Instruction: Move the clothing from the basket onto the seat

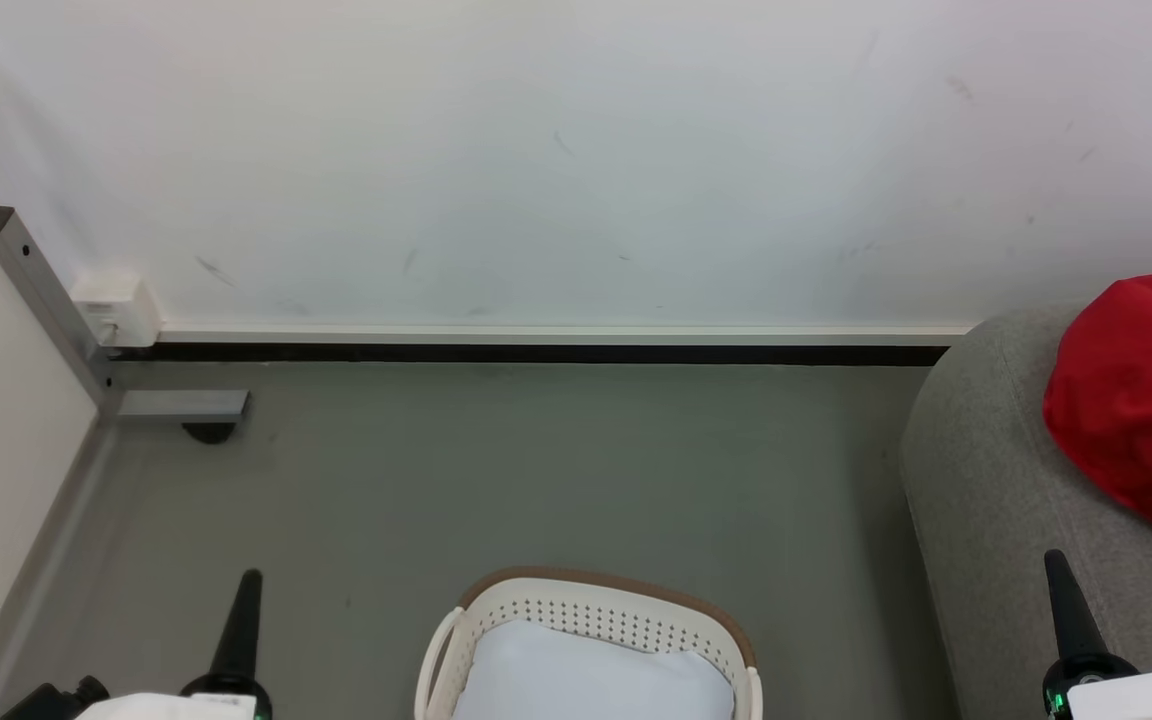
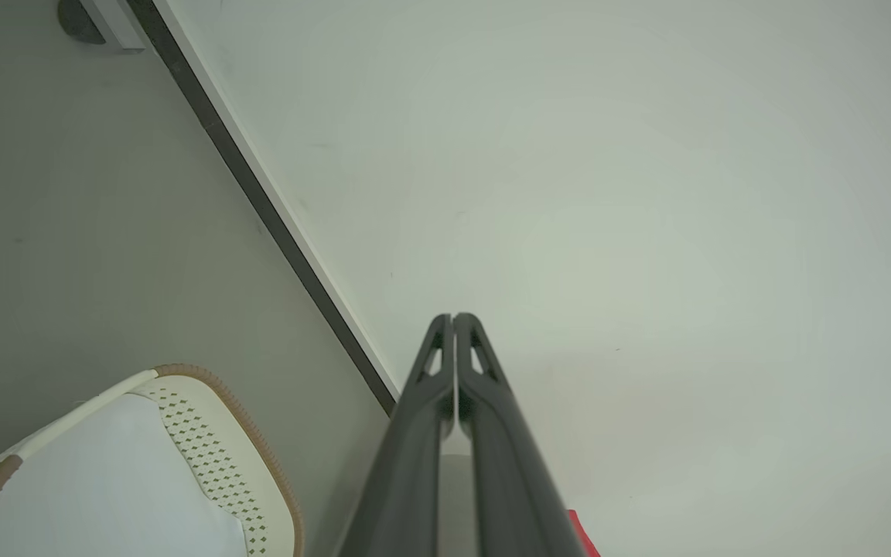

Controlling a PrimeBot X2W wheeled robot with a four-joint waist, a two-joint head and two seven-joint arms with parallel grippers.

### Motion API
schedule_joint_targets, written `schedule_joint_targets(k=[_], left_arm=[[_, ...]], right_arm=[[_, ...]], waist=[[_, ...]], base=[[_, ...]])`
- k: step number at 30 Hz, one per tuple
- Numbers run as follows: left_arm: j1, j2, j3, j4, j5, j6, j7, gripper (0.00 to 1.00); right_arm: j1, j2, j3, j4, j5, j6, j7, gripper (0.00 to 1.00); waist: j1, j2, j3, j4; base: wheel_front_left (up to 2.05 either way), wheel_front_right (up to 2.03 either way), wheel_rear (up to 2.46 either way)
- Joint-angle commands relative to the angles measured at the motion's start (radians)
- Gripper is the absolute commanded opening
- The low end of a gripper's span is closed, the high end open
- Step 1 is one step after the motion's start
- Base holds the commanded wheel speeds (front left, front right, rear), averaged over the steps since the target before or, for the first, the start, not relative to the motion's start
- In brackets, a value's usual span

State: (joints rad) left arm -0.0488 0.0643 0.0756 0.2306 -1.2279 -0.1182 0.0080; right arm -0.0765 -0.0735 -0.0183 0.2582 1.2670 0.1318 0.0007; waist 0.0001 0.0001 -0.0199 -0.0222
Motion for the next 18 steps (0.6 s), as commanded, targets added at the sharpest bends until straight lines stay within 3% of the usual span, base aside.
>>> schedule_joint_targets(k=[1,18], left_arm=[[-0.019,0.0,0.006,-0.003,-0.034,-0.004,0.008,0.0],[-0.037,-0.005,0.02,0.004,-0.169,-0.008,0.046,0.0]], right_arm=[[-0.014,-0.004,-0.01,-0.01,0.029,-0.001,0.008,0.0],[-0.026,0.005,-0.043,-0.013,0.155,-0.001,0.048,0.0]], waist=[[-0.0001,-0.0001,0.001,0.001],[-0.0001,-0.0001,0.008,0.008]], base=[[0.0,0.0,0.0],[0.0,0.0,0.0]])
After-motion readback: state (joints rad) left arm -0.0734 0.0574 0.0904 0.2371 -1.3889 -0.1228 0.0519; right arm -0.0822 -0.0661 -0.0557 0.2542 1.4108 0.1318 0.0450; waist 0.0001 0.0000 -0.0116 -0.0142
